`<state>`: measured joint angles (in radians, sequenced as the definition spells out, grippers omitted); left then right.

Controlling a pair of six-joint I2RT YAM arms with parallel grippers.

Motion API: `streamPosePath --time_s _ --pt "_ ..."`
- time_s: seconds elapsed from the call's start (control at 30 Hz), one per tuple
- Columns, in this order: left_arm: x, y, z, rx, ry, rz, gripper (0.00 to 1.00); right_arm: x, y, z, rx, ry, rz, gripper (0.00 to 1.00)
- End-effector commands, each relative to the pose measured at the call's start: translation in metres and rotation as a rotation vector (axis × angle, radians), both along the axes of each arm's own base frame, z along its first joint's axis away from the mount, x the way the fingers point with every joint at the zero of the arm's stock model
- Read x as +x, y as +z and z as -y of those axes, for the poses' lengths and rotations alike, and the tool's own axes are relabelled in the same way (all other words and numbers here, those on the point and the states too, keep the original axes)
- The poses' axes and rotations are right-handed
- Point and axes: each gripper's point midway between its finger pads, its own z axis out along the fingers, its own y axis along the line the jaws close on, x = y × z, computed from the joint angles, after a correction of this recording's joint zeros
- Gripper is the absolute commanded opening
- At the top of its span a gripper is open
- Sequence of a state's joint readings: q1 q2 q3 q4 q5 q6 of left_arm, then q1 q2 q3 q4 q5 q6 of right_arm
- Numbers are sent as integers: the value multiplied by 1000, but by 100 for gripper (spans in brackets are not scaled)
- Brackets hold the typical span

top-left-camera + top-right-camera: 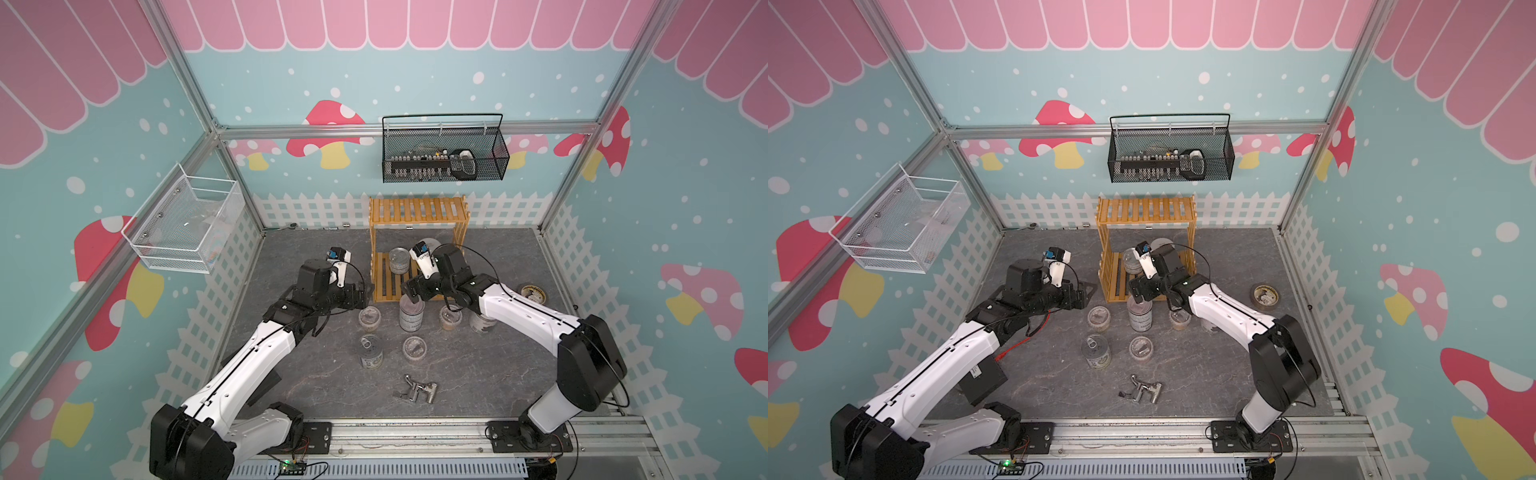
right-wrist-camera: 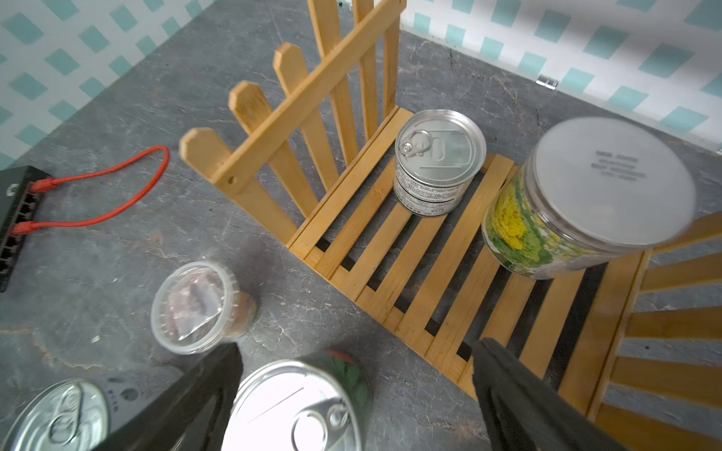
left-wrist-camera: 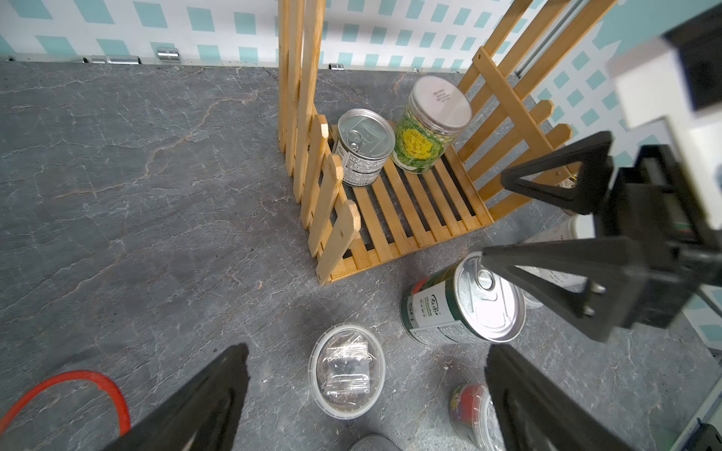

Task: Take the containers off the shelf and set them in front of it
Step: 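Pick up a container from the shelf.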

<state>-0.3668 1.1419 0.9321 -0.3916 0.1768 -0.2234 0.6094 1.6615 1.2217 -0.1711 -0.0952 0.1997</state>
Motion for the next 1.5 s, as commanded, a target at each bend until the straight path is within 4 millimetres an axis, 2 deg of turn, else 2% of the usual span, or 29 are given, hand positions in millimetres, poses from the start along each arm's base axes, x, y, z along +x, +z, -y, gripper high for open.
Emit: streamPosePath --time_s 0.0,0.23,0.27,0.3,0.67,0.9,1.27,1.47 --pt "0 14 -1 -11 -7 28 98 28 11 -6 20 -53 54 97" --pt "-2 12 1 -15 -17 21 98 60 -21 -15 19 -93 15 97" --pt "-2 11 0 -13 -16 19 98 62 -20 -18 29 -90 17 97" --pt "-2 11 0 -13 -15 18 98 65 -34 -20 18 -92 -4 97" --pt "-9 4 -1 -16 -20 6 98 101 -67 -31 2 -162 -27 97" --pt "-11 4 -1 -19 -24 6 98 123 -77 -38 -1 -206 -33 97" --pt "-11 -1 1 -19 -32 -5 98 149 -84 -35 -7 -296 -30 98" --pt "-10 -4 2 -20 -38 -14 98 160 -88 -40 -14 -301 -29 98"
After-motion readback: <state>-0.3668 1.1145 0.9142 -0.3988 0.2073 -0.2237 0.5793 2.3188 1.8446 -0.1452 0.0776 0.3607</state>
